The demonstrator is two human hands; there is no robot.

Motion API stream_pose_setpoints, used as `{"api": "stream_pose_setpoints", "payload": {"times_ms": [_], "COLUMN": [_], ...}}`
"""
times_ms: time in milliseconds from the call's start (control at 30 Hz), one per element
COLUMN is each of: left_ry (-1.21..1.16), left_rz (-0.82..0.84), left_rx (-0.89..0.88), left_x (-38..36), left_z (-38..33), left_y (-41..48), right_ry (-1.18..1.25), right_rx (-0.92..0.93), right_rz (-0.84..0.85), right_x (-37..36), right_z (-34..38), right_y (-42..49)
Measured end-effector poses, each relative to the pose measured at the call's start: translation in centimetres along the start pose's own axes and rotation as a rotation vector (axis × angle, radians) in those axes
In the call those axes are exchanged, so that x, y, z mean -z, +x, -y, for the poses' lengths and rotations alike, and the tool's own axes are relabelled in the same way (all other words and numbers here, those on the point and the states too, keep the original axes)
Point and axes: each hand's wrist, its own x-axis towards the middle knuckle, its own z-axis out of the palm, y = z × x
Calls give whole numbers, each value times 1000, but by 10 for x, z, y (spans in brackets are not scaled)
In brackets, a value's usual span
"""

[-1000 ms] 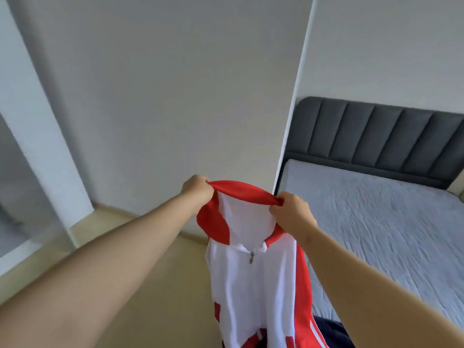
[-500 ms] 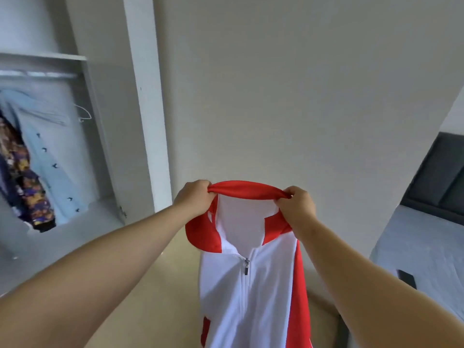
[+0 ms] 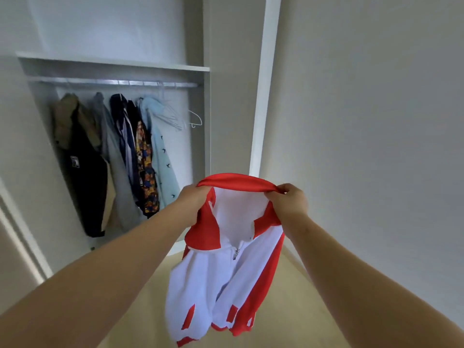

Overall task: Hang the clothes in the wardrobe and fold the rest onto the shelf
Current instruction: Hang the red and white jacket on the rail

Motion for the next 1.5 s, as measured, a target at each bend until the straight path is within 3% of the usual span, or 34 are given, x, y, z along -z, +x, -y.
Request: {"api": "stream_pose_setpoints", "payload": {"times_ms": [200,400,633,1133,1500], "left_ry": [-71,-208,-394,-503,-392], "left_rz": [-205,-210,-339,-331,-267], "left_rx": [-25,58,51,67,-9], "left_x": [48,78,105,181,212], "left_z": [-21,-56,-96,-146,-187], "left_y": [83,185,284,484,627], "right_ry": [6,66,66,141,72], "right_rx": [120,93,125,105,127], "right_rz": [135,322,464,505,509], "right_x": [-94,-180,-283,-484,-596], "right_z": [19,40,70,106,133], "right_y": [65,162,259,393,481]}}
